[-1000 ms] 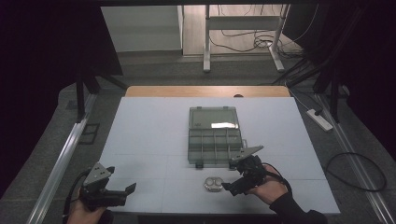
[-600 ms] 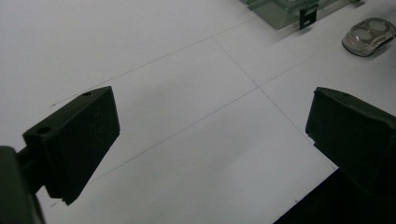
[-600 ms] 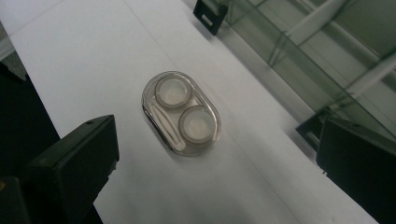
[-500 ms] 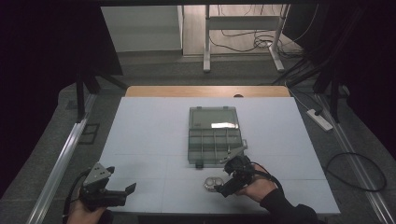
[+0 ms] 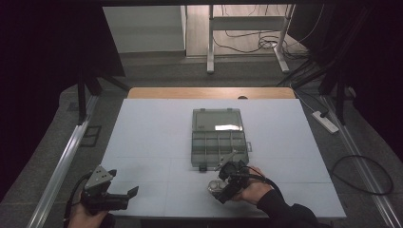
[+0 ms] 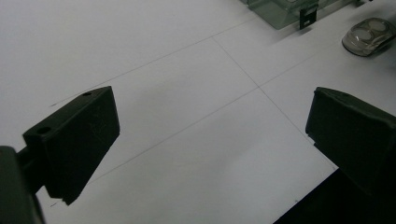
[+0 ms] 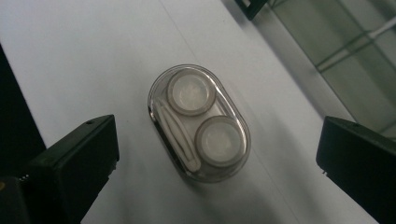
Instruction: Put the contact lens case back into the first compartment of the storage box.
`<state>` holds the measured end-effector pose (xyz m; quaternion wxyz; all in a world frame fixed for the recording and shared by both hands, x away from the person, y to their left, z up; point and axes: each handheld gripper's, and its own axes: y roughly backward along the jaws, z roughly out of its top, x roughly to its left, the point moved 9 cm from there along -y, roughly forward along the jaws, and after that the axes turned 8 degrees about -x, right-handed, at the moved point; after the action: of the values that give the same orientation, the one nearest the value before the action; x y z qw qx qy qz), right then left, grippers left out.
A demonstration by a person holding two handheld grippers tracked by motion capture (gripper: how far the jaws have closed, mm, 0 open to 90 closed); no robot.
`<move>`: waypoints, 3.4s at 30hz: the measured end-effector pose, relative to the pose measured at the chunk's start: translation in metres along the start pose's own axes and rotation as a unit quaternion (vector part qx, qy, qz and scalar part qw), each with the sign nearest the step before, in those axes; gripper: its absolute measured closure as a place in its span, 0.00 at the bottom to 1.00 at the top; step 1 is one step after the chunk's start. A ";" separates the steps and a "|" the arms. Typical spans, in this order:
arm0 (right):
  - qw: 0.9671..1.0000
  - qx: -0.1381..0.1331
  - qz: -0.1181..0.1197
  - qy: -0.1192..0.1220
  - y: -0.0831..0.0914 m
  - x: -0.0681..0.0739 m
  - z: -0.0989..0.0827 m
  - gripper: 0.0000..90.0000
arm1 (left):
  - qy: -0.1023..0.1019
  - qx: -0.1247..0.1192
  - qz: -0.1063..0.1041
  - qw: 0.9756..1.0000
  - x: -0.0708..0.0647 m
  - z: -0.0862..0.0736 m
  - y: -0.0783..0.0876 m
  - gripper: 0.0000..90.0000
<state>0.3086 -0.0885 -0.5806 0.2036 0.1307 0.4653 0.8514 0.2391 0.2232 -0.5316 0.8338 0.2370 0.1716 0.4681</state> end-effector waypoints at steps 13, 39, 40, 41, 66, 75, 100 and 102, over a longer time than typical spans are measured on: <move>0.998 0.028 -0.001 0.052 -0.022 0.001 -0.002 0.05 | 0.001 -0.001 -0.001 1.000 0.000 0.000 0.000 0.03; 0.999 -0.004 0.023 0.045 -0.002 0.002 0.012 0.54 | 0.002 -0.002 -0.001 1.000 0.000 0.000 0.000 0.03; 0.999 -0.004 0.023 0.045 -0.002 0.002 0.012 0.54 | 0.001 -0.002 -0.001 1.000 0.000 0.000 0.000 0.03; 0.999 -0.008 0.024 0.037 -0.001 0.003 0.014 0.54 | 0.001 -0.002 -0.001 1.000 0.000 0.000 0.000 0.03; 0.992 -0.104 0.021 -0.065 0.029 -0.020 0.052 0.54 | 0.001 -0.001 0.001 1.000 0.000 0.000 0.000 0.03; 0.987 -0.119 0.021 -0.103 0.028 -0.034 0.065 0.54 | 0.001 -0.001 0.001 1.000 0.001 0.000 0.000 0.03; 0.978 -0.149 -0.021 -0.144 0.003 -0.065 0.103 0.54 | 0.004 -0.002 0.001 1.000 0.001 0.000 0.000 0.04; 0.977 -0.151 -0.024 -0.148 0.000 -0.068 0.107 0.54 | 0.005 -0.002 0.001 1.000 0.001 0.000 0.000 0.04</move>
<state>0.4125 -0.0410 -0.5257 0.3081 0.2112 0.2995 0.8779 0.2398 0.2241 -0.5316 0.8332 0.2335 0.1746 0.4699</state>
